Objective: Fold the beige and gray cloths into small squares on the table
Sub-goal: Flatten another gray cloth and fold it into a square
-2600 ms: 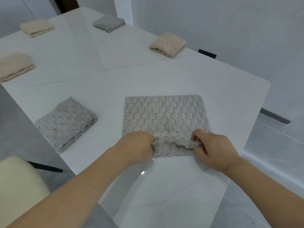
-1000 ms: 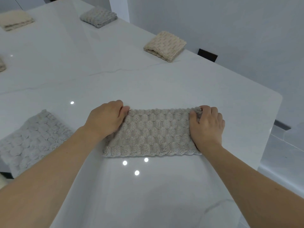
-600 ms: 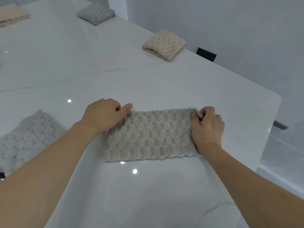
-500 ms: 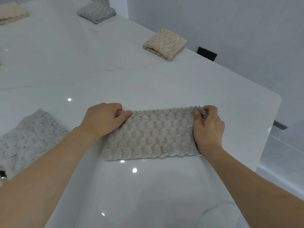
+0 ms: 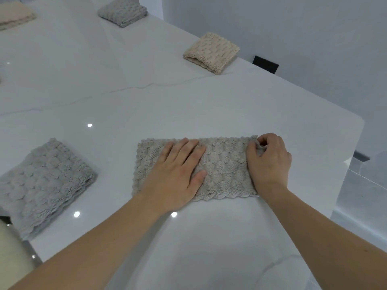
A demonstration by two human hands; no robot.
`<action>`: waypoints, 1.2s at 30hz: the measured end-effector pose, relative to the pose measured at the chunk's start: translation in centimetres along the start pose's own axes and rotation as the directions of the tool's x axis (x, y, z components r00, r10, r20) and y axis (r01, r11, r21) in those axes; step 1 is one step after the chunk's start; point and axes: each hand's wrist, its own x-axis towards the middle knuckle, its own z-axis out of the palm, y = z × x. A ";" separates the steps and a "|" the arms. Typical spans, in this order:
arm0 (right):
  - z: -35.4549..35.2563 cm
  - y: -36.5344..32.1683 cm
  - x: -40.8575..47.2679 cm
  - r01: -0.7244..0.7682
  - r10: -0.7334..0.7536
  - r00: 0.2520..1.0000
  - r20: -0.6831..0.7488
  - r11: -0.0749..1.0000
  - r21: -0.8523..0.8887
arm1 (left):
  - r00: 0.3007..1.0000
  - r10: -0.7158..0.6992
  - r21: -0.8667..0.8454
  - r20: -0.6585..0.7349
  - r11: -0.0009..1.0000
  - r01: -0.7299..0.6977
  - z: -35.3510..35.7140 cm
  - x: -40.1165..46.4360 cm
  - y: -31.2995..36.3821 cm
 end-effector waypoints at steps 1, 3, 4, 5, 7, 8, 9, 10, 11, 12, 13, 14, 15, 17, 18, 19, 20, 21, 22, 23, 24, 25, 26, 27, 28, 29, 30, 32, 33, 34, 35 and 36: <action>0.0 0.0 0.0 0.009 -0.009 1.000 -0.016 1.000 0.015 | 1.000 -0.010 0.009 0.000 1.000 0.010 0.0 0.0 0.0; -0.1 0.0 -0.1 0.046 -0.044 0.998 -0.041 0.998 0.043 | 1.000 -0.030 0.015 0.005 0.999 0.030 -0.4 0.2 0.4; -0.1 -0.1 -0.2 0.066 -0.063 0.997 -0.050 0.996 0.057 | 0.999 -0.038 0.013 0.010 0.999 0.038 -0.4 0.3 0.5; -0.2 -0.1 -0.2 0.081 -0.077 0.995 -0.058 0.994 0.071 | 0.999 -0.043 0.008 0.015 0.999 0.043 -0.4 0.3 0.6; -0.3 -0.1 -0.4 0.076 -0.070 0.995 -0.065 0.993 0.085 | 0.999 -0.044 0.010 0.016 0.999 0.044 -0.4 0.2 0.6; -0.2 0.0 -0.4 0.051 -0.046 0.997 -0.066 0.997 0.066 | 0.999 -0.043 0.016 0.013 0.999 0.043 -0.3 0.2 0.5; -0.2 0.0 -0.4 0.017 -0.016 0.998 -0.065 1.000 0.016 | 0.999 -0.046 0.021 0.013 0.999 0.046 -0.3 0.2 0.5; 0.0 0.1 -0.3 -0.017 0.014 0.998 -0.061 0.999 -0.049 | 0.999 -0.049 0.023 0.015 0.999 0.049 -0.3 0.3 0.4; 0.1 0.3 -0.1 -0.046 0.040 0.998 -0.057 0.993 -0.106 | 0.999 -0.051 0.024 0.019 0.998 0.050 -0.3 0.4 0.5; 0.2 0.4 0.0 -0.063 0.056 0.997 -0.054 0.988 -0.142 | 0.998 -0.051 0.024 0.022 0.998 0.050 -0.3 0.4 0.5; 0.2 0.5 0.0 -0.068 0.060 0.997 -0.054 0.985 -0.157 | 0.998 -0.052 0.021 0.027 0.998 0.052 -0.3 0.4 0.5; 0.3 0.6 0.0 -0.068 0.059 0.997 -0.056 0.985 -0.160 | 0.998 -0.054 0.016 0.030 0.998 0.054 -0.4 0.3 0.6; 0.3 0.6 0.0 -0.069 0.061 0.996 -0.059 0.985 -0.157 | 0.998 -0.056 0.013 0.031 0.998 0.056 -0.4 0.3 0.6; 0.3 0.7 0.1 -0.080 0.071 0.995 -0.063 0.986 -0.147 | 0.998 -0.055 0.007 0.034 0.998 0.055 -0.4 0.4 0.7; 0.4 0.7 0.1 -0.084 0.075 0.995 -0.068 0.986 -0.146 | 0.998 -0.053 0.007 0.036 0.999 0.053 -0.4 0.4 0.6; 0.5 0.7 0.2 -0.089 0.080 0.994 -0.070 0.985 -0.149 | 0.998 -0.051 0.008 0.038 0.999 0.051 -0.4 0.4 0.6; 0.6 0.7 0.3 -0.095 0.085 0.994 -0.068 0.983 -0.155 | 0.998 -0.047 0.003 0.040 0.999 0.047 -0.4 0.4 0.5; 0.7 0.6 0.3 -0.100 0.091 0.994 -0.064 0.982 -0.163 | 0.998 -0.041 -0.009 0.044 0.999 0.042 -0.5 0.3 0.5; 0.7 0.6 0.3 -0.103 0.094 0.994 -0.061 0.980 -0.170 | 0.998 -0.038 -0.029 0.041 0.999 0.039 -0.6 0.3 0.5; 0.7 0.6 0.3 -0.106 0.097 0.993 -0.062 0.979 -0.176 | 0.999 -0.041 -0.058 0.029 0.997 0.043 -0.7 0.3 0.4; 0.7 0.7 0.3 -0.109 0.099 0.993 -0.064 0.978 -0.179 | 0.998 -0.063 -0.088 0.009 0.994 0.064 -0.8 0.4 0.2; 0.7 0.7 0.4 -0.110 0.100 0.993 -0.064 0.978 -0.180 | 0.994 -0.109 -0.111 -0.020 0.988 0.107 -1.1 0.6 -0.1; 0.6 0.6 0.3 -0.111 0.100 0.993 -0.064 0.977 -0.181 | 0.984 -0.168 -0.122 -0.061 0.979 0.160 -1.5 0.8 -0.7; 0.6 0.5 0.3 -0.114 0.104 0.993 -0.064 0.976 -0.183 | 0.969 -0.222 -0.117 -0.107 0.971 0.210 -2.0 1.1 -1.4; 0.5 0.5 0.4 -0.120 0.109 0.992 -0.065 0.976 -0.183 | 0.956 -0.257 -0.090 -0.141 0.965 0.246 -2.5 1.3 -2.2; 0.5 0.5 0.4 -0.125 0.115 0.991 -0.065 0.976 -0.179 | 0.951 -0.268 -0.042 -0.155 0.963 0.265 -2.9 1.4 -2.9; 0.5 0.4 0.4 -0.128 0.119 0.991 -0.062 0.977 -0.172 | 0.953 -0.261 0.015 -0.151 0.964 0.267 -3.0 1.4 -3.6; 0.5 0.4 0.4 -0.125 0.118 0.992 -0.051 0.978 -0.169 | 0.965 -0.244 0.086 -0.096 0.964 0.252 -3.4 1.3 -4.4; 0.5 0.4 0.4 -0.118 0.112 0.993 -0.045 0.977 -0.175 | 0.963 -0.262 0.073 -0.054 0.961 0.266 -3.8 1.3 -4.6; 0.5 0.5 0.5 -0.110 0.104 0.994 -0.042 0.976 -0.185 | 0.956 -0.295 0.041 -0.005 0.955 0.294 -4.2 1.6 -4.6; 0.5 0.5 0.5 -0.101 0.095 0.995 -0.039 0.975 -0.197 | 0.945 -0.323 0.006 0.051 0.946 0.323 -4.7 1.9 -4.7; 0.5 0.6 0.5 -0.093 0.088 0.995 -0.036 0.974 -0.207 | 0.935 -0.342 -0.022 0.095 0.938 0.345 -5.1 2.4 -4.8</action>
